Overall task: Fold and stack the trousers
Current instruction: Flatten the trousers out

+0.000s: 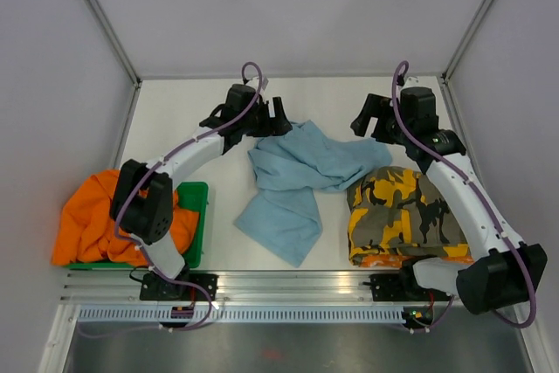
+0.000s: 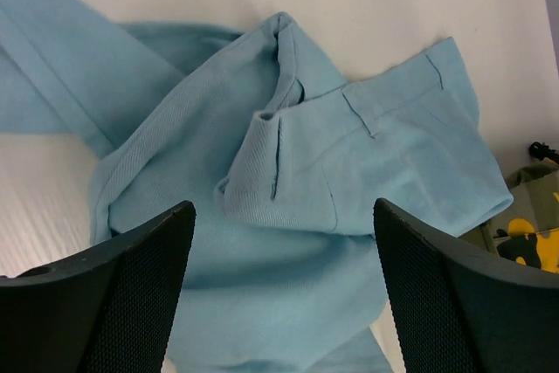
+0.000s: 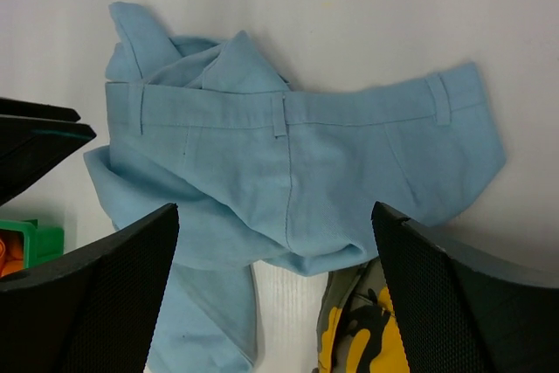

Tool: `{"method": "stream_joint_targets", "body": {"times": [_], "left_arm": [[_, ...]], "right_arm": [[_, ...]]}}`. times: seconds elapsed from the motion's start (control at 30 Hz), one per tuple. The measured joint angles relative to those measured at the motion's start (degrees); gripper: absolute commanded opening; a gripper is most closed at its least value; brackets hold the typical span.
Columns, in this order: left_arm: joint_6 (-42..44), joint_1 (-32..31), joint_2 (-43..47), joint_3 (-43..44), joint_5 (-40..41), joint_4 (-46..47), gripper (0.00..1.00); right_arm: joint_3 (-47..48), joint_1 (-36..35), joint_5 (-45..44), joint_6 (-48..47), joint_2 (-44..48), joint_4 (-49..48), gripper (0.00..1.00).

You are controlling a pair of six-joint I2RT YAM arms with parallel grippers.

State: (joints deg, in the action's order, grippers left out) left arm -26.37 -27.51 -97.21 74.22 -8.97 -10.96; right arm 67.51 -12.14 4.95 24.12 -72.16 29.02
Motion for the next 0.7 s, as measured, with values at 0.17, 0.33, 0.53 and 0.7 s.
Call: {"method": "stream_joint_targets", "body": {"times": [0.17,0.33,0.53,0.7], "left_arm": [[2.6,0.0,-5.4,0.0,-1.4,5.6,0.83],[3.9,0.1,-8.4,0.1,-3.4,6.9,0.28],[3.8,0.1,-8.5,2.2,-7.7,8.4,0.02],[5.5,0.9,-7.8,13.9,-5.0,0.3,0.02]], "right_arm": [[-0.6,0.0,-4.2,0.0,4.3,2.6,0.98],[-0.6,0.0,-7.3,0.0,6.3,3.2,0.98],[-0.6,0.0,-10.8,0.3,5.7,4.1,0.98],[-0.6,0.0,-12.8,0.7,5.0,5.0,0.98]]}}
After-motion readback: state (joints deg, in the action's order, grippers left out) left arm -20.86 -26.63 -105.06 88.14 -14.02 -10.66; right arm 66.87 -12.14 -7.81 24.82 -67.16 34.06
